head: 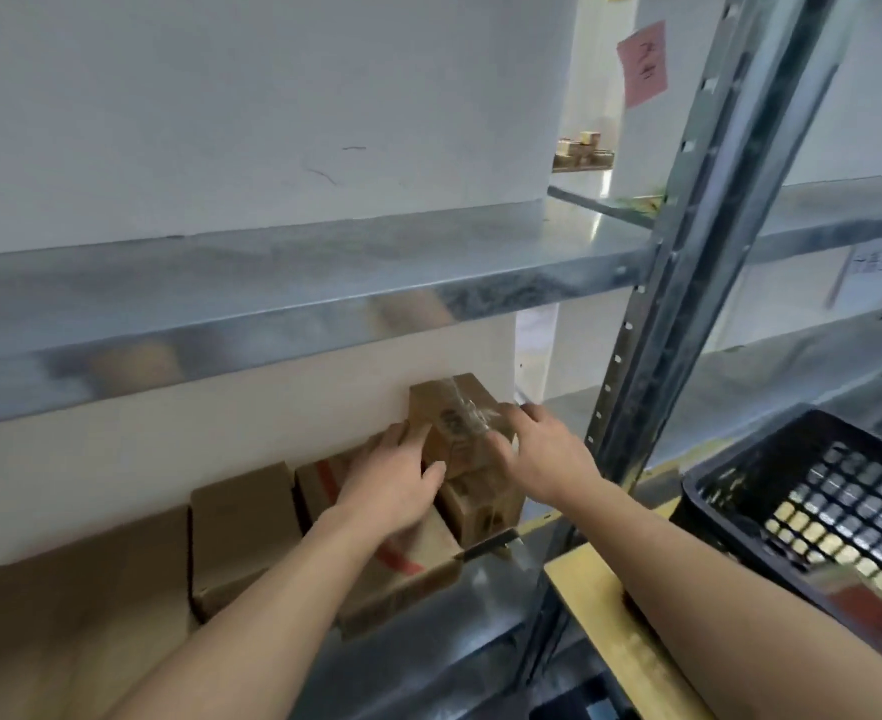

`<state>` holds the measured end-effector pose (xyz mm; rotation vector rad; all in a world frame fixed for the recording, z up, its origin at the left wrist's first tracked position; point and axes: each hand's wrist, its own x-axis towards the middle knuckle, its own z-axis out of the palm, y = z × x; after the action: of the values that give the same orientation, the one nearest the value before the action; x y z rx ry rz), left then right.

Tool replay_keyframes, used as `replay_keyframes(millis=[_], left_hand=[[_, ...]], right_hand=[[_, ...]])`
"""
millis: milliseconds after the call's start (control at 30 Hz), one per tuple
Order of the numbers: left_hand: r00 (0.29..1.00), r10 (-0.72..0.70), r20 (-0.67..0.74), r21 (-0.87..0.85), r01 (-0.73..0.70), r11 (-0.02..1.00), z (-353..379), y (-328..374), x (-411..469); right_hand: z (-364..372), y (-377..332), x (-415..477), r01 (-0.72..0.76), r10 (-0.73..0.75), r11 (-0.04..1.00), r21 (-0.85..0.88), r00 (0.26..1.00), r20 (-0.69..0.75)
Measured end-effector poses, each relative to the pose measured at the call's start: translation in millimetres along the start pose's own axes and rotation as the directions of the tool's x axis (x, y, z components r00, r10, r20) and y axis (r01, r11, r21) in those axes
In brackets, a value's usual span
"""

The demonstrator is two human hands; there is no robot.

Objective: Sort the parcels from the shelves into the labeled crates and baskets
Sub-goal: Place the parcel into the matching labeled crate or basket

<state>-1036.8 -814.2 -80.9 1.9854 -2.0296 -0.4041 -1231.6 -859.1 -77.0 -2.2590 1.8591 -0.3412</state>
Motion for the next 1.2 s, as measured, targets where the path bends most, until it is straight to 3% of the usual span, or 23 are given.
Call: replay_keyframes(millis=[233, 333, 433, 600, 733, 800, 900, 967, 1100, 1200], left_hand=[[0.993, -0.108, 0.052, -0.010, 0.108, 0.994, 24.7, 22.1, 15.8], [0.992, -0.124, -0.014, -0.162, 0.120, 0.979, 36.3, 23.6, 16.0], [0.976, -0.124, -0.178, -0.356, 0.054, 0.933, 43.9, 19.5, 8.6], [0.848, -0.271, -0.456, -0.663, -0.121, 0.739, 39.4, 20.4, -16.4], [0.671, -0.413, -0.616, -0.675, -0.178, 0.716, 23.2, 20.5, -47.5], [0.626, -0.478, -0.616, -0.721, -0.205, 0.662, 15.1, 9.8, -69.6], [0.740, -0.458, -0.493, -0.852, -0.303, 0.428, 5.1, -14.6, -111.9], [0.775, -0.421, -0.472, -0.874, -0.351, 0.335, 0.1, -28.0, -147.9], [0.703, -0.482, -0.522, -0.842, -0.334, 0.424, -15.8, -50.2, -227.1], [0.625, -0.530, -0.573, -0.800, -0.288, 0.526, -26.5, -72.1, -285.0]], right_hand=[[24.9, 21.3, 60.0, 0.083, -0.129, 0.973, 0.217, 0.970, 0.207], [36.1, 20.9, 65.8, 0.059, -0.121, 0.939, 0.340, 0.979, 0.164], [34.5, 16.1, 60.0, 0.102, -0.146, 0.910, 0.402, 0.986, 0.081], [22.6, -3.3, 35.7, 0.197, -0.201, 0.800, 0.567, 0.978, -0.056], [27.5, -33.5, 2.3, 0.243, -0.227, 0.642, 0.727, 0.966, -0.122], [30.9, -52.7, -19.0, 0.256, -0.237, 0.565, 0.784, 0.961, -0.144], [34.1, -86.3, -58.2, 0.255, -0.300, 0.420, 0.871, 0.945, -0.133], [38.5, -107.1, -84.3, 0.274, -0.382, 0.361, 0.891, 0.916, -0.126], [40.5, -157.0, -131.1, 0.369, -0.517, 0.486, 0.793, 0.852, -0.080], [37.8, -201.9, -177.2, 0.442, -0.633, 0.446, 0.778, 0.770, -0.074]])
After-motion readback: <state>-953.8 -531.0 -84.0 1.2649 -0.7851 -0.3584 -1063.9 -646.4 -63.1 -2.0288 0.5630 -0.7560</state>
